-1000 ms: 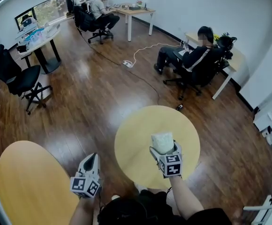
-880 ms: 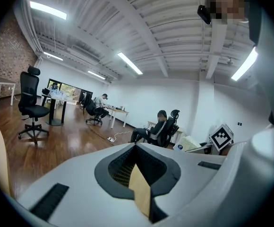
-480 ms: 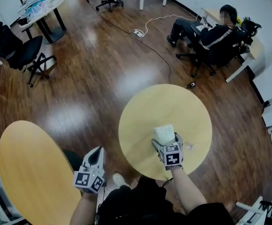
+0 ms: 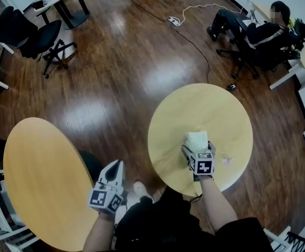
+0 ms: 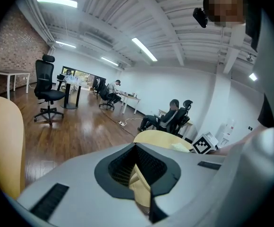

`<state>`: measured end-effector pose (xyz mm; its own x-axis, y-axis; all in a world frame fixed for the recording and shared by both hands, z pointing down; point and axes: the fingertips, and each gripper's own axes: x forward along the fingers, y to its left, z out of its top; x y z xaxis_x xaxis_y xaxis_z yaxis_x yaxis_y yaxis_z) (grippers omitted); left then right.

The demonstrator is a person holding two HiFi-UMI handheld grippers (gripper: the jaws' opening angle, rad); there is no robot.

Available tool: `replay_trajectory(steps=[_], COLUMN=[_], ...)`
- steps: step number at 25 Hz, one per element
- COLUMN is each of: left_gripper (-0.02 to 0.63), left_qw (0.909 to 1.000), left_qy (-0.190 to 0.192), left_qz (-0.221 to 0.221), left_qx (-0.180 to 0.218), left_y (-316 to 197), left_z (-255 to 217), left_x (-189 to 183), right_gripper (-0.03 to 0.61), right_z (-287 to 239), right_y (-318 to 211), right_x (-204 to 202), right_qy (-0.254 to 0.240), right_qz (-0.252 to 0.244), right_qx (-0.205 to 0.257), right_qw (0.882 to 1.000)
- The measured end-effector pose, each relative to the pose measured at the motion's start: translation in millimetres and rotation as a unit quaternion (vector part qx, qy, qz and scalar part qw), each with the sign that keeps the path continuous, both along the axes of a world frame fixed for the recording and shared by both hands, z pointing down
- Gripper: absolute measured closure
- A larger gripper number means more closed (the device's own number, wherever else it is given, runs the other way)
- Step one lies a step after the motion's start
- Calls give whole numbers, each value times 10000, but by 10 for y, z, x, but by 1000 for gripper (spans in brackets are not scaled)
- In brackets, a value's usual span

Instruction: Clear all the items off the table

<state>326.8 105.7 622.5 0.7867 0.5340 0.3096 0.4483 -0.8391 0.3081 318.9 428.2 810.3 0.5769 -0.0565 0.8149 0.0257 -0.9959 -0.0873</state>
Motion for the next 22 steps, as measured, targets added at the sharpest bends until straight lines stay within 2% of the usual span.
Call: replay_trajectory(steps=[3,8,15,17,18,19,22], left_gripper=[623,623,623,623,623,623,623], left_qw=[9999,9993,9952,9932,9922,9913,9889], left_qy=[121,276,789,952,1026,1093,1264], left_qz=[-17,9,-100,-124,-134,-142,-174], left_qx=[-62,-263,-568,-655,-689,-716,-765], left_y=[-68,-101,-269,-337,-370,-397,-440], left_z=[-79,-199,-496,-569,-600,-628,-727], left_x=[4,-15,5,22,19,13,19], right_gripper=[52,5,7,12,40,43,44], right_z=[50,-5,-902,-1193,-1338,-1481,-1893], right_y=[-10,25,57,74,73,66,20], right_x=[10,72,45,12,-13,-35,-52], right_qy=[-29,4,1176,1614,1839,2054,2595], right_qz=[21,125,406,524,564,578,476], right_qx=[-22,-216,-183,-123,-86,-48,26], right_qw=[10000,9997,9921,9854,9813,9770,9646])
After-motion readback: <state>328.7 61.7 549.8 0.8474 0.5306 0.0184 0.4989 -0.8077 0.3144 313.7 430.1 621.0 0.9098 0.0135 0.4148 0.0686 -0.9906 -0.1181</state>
